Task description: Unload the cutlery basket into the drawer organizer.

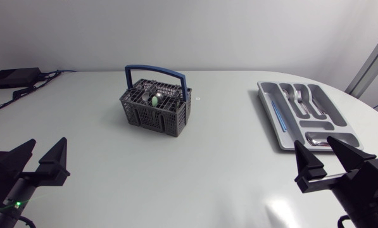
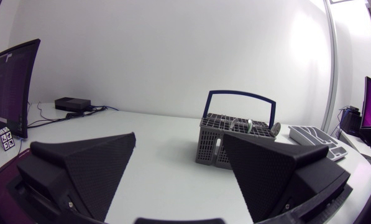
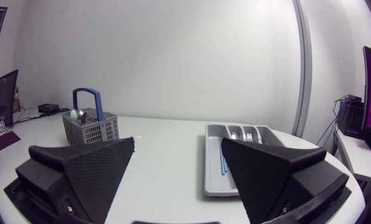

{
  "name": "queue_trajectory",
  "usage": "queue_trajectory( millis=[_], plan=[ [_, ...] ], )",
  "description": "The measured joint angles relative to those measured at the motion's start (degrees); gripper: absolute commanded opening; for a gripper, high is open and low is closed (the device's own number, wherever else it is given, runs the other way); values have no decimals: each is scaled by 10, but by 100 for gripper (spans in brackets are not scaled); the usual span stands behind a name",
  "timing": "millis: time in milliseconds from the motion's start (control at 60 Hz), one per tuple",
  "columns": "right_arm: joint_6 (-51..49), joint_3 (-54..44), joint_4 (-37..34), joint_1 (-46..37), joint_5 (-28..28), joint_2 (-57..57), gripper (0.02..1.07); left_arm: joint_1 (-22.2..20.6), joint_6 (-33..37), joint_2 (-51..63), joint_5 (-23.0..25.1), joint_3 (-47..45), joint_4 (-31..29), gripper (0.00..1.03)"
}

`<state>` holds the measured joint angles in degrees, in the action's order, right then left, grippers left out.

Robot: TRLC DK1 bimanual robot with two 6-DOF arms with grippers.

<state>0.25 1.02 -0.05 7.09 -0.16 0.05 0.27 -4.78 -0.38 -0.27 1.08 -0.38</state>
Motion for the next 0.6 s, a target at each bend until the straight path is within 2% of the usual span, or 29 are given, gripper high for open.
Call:
queue_trajectory(
  millis=[367, 600],
  plan=[
    [2, 0, 0, 5, 1, 0, 103, 1, -8, 0, -31, 0, 4, 99],
    [2, 0, 3, 5, 15, 0, 103, 10, -9, 0, -33, 2, 5, 99]
  ],
)
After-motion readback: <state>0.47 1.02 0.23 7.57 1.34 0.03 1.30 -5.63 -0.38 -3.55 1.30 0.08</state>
